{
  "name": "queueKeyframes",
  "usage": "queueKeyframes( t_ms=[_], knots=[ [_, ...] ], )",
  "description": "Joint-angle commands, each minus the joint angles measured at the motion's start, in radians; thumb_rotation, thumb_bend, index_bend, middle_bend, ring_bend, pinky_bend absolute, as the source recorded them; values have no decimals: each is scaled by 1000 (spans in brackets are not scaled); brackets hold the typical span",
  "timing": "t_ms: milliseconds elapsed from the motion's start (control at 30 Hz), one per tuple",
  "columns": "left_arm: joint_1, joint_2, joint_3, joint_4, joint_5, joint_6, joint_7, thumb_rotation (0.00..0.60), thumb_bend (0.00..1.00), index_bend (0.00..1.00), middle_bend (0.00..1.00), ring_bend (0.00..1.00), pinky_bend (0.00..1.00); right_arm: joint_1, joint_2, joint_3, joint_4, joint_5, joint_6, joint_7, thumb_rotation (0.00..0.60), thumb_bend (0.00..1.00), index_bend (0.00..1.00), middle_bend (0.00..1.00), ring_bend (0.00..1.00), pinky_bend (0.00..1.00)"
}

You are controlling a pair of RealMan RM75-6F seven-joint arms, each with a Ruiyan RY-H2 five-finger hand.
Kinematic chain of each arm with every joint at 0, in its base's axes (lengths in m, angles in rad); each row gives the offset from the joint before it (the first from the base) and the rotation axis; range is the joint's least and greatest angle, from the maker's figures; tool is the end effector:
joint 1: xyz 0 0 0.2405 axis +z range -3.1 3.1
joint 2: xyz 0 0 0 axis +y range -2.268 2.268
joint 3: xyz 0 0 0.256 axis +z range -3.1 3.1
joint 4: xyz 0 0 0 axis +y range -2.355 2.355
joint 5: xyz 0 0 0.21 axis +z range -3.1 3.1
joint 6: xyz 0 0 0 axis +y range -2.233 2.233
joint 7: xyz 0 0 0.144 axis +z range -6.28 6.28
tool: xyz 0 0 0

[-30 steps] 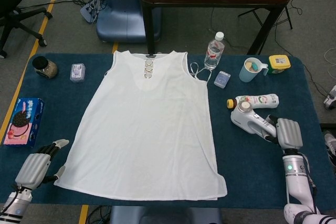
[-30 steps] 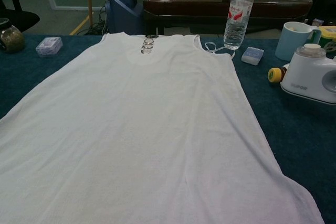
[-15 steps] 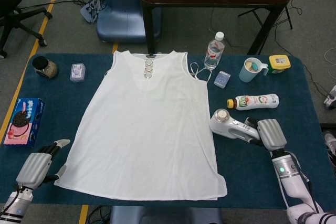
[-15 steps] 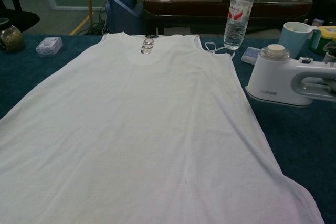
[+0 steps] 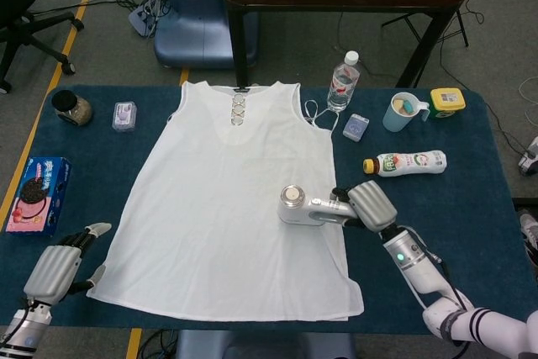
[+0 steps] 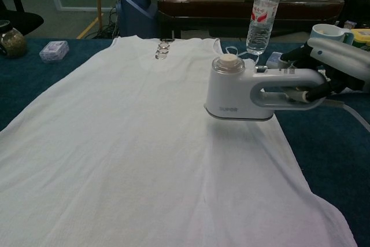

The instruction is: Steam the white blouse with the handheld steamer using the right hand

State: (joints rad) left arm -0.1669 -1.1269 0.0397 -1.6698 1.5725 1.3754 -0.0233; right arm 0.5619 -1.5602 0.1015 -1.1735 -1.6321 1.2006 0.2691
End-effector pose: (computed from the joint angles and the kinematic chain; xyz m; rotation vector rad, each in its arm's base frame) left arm -0.2875 0.1820 0.1215 -1.5856 -1.0346 -0.9324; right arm -0.2138 -0.3215 0.0142 1.8224 -0.9306 1.2688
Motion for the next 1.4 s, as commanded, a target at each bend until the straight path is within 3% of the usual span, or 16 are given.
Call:
queueKeyframes(
  t_ms=[33,633,1133,1400],
  knots=[
    [3,0,-1,3,-1,4,-4,600,315,154,178,269,285,50,-68,8,66,-27,-20,18,600,791,791,789,745,763],
    [16,8,1,36,2,21,-55,600,315,154,189,269,285,251,-399,20,426,-62,-33,89,600,791,803,787,746,763],
    [25,4,7,59,11,30,-86,600,315,155,189,269,285,293,-563,-42,726,-86,31,150,600,791,805,786,745,763],
    [25,6,8,54,14,29,-85,600,315,155,189,269,285,274,-590,-67,807,-72,42,200,600,791,805,785,746,763]
  ],
)
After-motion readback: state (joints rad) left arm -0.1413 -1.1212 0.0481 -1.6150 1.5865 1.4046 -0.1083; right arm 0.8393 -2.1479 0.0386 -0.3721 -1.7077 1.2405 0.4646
